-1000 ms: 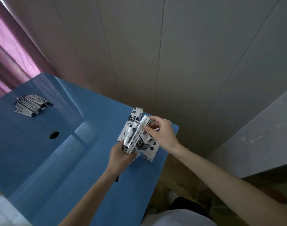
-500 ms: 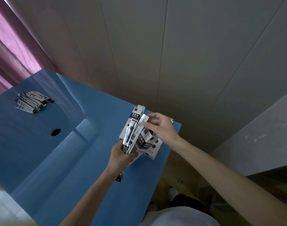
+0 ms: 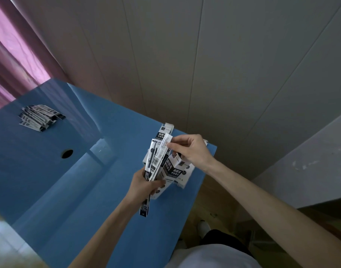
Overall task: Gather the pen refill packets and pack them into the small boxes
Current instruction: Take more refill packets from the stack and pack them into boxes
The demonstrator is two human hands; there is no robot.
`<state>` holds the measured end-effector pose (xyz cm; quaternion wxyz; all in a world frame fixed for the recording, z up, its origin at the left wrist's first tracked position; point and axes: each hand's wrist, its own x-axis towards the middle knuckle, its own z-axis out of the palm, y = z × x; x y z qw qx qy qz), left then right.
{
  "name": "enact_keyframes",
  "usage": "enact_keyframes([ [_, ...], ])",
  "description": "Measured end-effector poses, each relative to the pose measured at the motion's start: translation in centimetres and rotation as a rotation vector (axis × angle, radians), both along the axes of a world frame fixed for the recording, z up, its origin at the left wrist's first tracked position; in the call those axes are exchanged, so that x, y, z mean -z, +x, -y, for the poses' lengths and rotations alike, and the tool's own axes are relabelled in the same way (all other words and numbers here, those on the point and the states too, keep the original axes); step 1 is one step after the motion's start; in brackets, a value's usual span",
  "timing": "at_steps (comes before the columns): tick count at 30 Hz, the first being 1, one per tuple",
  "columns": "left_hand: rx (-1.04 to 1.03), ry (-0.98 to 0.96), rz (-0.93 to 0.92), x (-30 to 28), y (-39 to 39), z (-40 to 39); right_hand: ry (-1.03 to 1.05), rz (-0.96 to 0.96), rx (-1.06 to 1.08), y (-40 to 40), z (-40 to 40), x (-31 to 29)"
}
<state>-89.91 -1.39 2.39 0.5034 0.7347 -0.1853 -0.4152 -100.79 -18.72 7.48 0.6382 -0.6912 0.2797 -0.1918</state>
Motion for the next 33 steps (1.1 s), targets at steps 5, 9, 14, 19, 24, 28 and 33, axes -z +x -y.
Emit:
enact_keyframes([
  [5,0.027,0.001,0.035,0.2,0.0,0.0,0.02,-0.002,0.089,0.2,-0.7,0.4],
  [9,0.011,-0.009,0.009,0.2,0.0,-0.1,-0.014,-0.032,0.066,0.1,-0.8,-0.1],
  [14,-0.008,-0.026,-0.01,0.1,0.4,-0.4,-0.038,-0.031,0.02,-0.4,0.2,-0.8],
  [19,-0.013,-0.034,0.002,0.2,0.7,-0.5,-0.152,-0.033,0.174,-0.8,0.8,-1.7],
  [24,-0.049,-0.054,-0.006,0.4,0.9,-0.8,-0.126,0.05,0.286,-1.9,2.8,-3.5],
  [28,-0.09,-0.082,-0.04,0.7,0.9,-1.0,0.1,0.166,0.396,-3.2,5.0,-4.5],
  [33,-0.136,-0.115,-0.085,0.8,0.9,-0.8,0.122,0.185,0.441,-4.0,6.6,-4.5],
])
